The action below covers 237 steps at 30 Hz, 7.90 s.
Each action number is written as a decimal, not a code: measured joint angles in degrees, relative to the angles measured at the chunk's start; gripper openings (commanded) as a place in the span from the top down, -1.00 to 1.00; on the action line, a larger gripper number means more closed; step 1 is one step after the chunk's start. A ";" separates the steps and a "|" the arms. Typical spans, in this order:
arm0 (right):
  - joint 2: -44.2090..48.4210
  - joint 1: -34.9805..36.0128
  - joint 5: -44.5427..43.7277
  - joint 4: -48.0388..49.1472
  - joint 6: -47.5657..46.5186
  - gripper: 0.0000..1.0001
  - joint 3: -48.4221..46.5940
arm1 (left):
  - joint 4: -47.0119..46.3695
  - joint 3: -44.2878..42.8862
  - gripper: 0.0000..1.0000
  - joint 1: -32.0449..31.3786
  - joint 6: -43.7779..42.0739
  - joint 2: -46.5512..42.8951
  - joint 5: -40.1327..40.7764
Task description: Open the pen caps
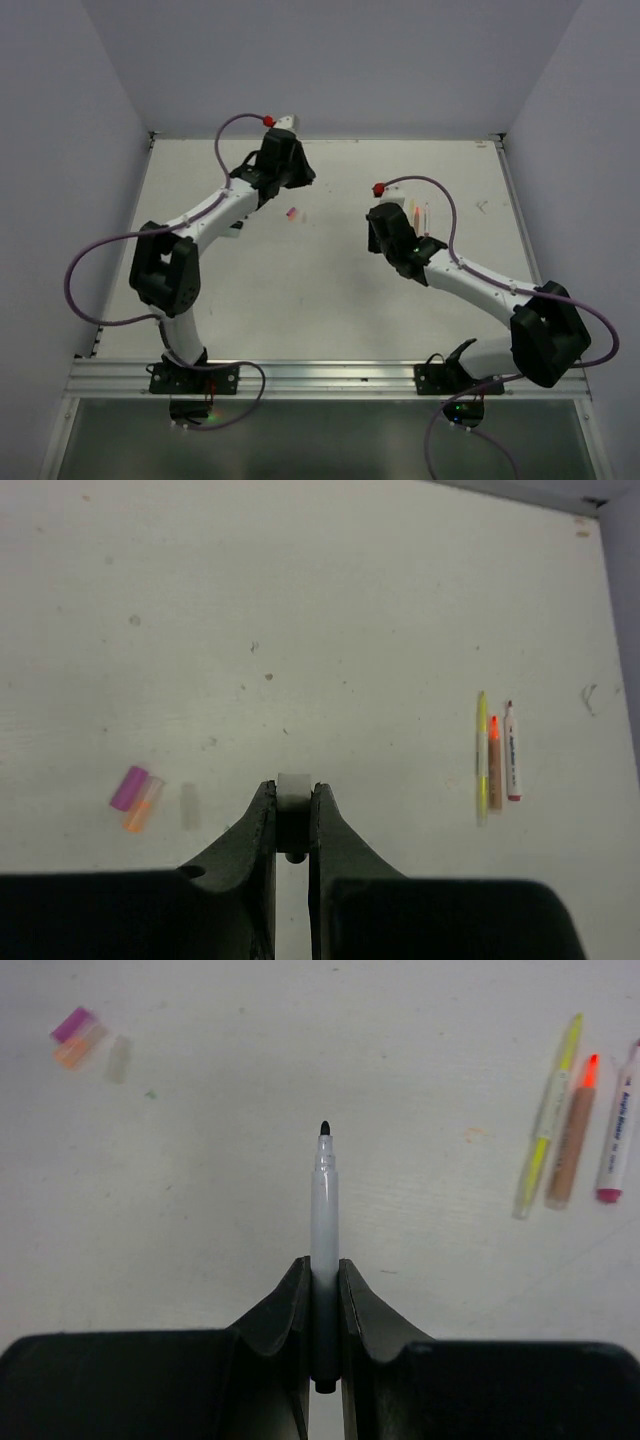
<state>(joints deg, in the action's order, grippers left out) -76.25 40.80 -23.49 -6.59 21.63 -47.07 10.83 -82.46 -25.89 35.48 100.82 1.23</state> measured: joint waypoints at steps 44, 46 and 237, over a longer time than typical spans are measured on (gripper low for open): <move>-29.57 -20.94 1.99 -4.68 2.10 0.33 -16.22 | 20.15 -14.84 0.39 -6.01 -3.65 26.14 10.08; -29.57 -20.98 1.95 -4.70 1.75 0.24 -16.26 | 20.15 -14.84 0.33 -6.01 -3.65 26.14 10.12; -5.01 5.64 58.58 28.30 3.04 1.00 -3.04 | -84.54 57.35 0.08 12.37 32.89 -27.52 -58.62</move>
<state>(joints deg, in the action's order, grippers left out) -81.25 46.44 35.09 21.71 24.67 -50.11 -73.71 -25.10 -13.52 68.38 73.30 -57.39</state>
